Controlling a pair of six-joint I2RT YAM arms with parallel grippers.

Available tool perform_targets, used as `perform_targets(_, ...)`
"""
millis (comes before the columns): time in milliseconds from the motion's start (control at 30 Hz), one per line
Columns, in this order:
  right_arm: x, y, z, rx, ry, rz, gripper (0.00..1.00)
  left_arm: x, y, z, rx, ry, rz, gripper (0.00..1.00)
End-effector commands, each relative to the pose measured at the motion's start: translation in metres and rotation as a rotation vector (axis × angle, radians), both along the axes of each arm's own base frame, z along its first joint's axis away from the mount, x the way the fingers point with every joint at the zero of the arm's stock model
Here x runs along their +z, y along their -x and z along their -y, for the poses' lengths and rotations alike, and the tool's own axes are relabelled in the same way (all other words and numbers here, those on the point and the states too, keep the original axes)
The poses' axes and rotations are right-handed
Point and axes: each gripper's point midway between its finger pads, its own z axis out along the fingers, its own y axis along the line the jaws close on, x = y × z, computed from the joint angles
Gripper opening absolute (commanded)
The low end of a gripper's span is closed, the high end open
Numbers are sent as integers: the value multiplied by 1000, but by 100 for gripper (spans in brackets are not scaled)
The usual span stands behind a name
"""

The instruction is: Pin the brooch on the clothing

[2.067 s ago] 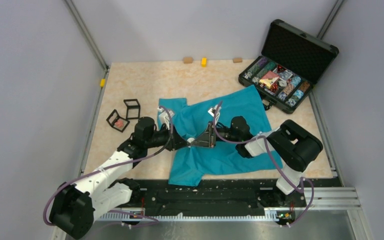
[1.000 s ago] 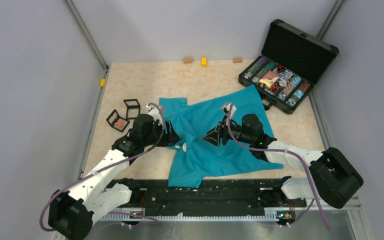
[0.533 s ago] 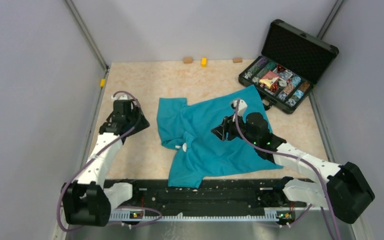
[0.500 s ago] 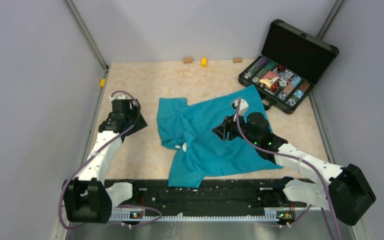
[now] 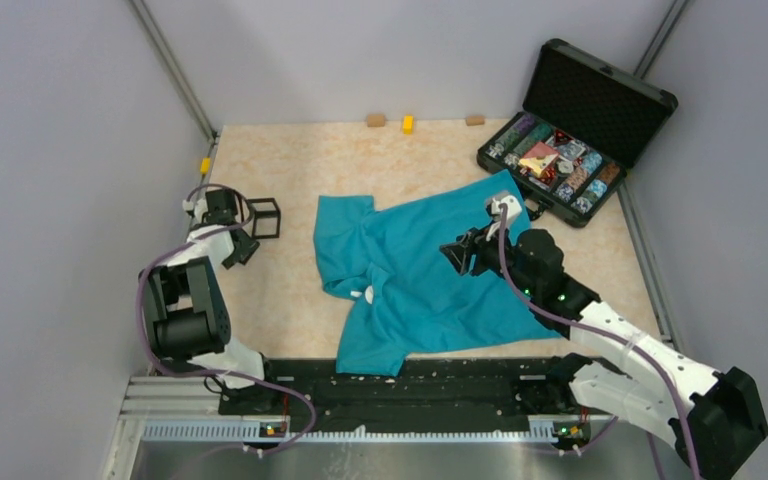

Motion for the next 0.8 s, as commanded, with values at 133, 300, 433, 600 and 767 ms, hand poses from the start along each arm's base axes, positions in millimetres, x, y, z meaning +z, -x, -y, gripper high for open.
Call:
perform_targets(133,5,-5,10,-35,-3,39,50,16,-44,-27,-4,-108,115,44)
perform_targets(300,2,-6,9,-31,-3,34,50,12,-46,-24,-31,-98,118,44)
perform_targets(433,-2,-7,7,-25,0,23,50,6,-46,-23,-39,-85,104,44)
perform_targets(600,-4,-7,6,-22,2,17,50,-3,-48,-20,-57,-60,82,45)
perform_targets(767,-4,-6,7,-22,-1,17,50,-11,-49,-15,-73,-29,60,43)
